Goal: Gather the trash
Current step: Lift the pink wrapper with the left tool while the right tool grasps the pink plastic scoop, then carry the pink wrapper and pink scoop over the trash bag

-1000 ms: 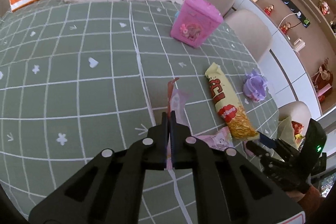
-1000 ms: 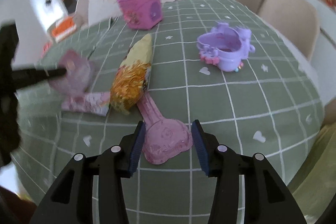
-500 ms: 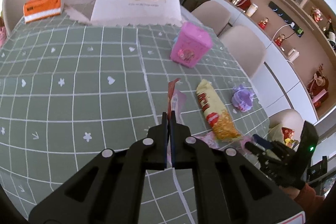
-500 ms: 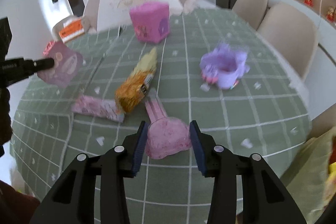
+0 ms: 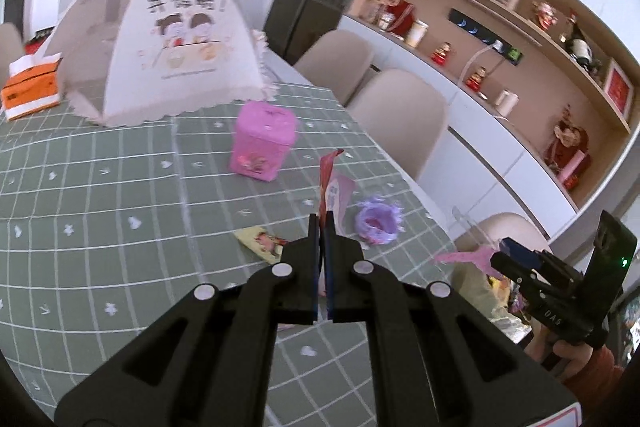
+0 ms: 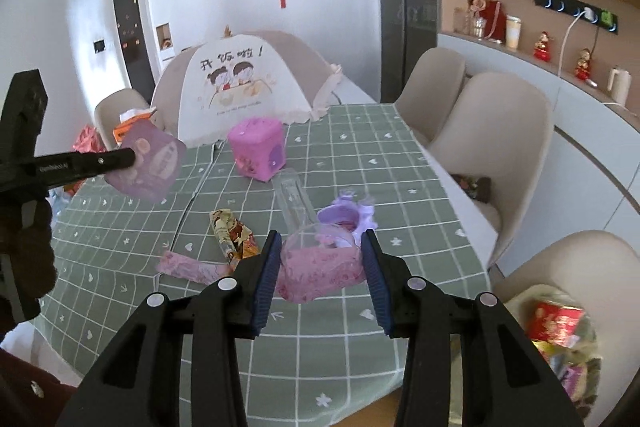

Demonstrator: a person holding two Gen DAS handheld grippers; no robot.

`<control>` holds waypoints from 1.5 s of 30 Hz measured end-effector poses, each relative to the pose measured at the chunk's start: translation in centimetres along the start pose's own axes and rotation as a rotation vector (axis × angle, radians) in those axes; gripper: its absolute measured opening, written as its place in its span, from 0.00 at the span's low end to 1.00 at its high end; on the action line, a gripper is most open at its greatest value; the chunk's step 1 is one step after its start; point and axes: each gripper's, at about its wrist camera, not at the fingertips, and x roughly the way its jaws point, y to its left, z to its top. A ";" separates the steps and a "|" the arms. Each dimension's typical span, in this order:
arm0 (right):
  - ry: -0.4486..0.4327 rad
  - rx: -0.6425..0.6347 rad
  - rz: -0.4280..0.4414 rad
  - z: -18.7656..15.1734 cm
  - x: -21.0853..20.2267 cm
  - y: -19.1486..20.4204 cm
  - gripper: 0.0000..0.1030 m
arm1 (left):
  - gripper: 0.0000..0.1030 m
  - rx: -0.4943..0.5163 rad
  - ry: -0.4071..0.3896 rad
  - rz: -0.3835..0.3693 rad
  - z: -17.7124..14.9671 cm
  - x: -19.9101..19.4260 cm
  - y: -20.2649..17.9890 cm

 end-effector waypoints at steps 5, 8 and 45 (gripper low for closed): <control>-0.022 0.011 -0.030 -0.8 -2.3 -1.7 0.38 | 0.02 0.027 0.021 -0.036 -0.4 0.9 -2.8; -0.036 0.028 -0.054 -1.4 -3.7 -3.2 0.38 | 0.02 0.056 0.022 -0.055 -0.3 1.4 -4.9; -0.120 0.335 -0.443 -12.1 -18.2 -23.3 0.38 | 0.02 0.407 0.381 -0.440 -8.9 17.4 -35.3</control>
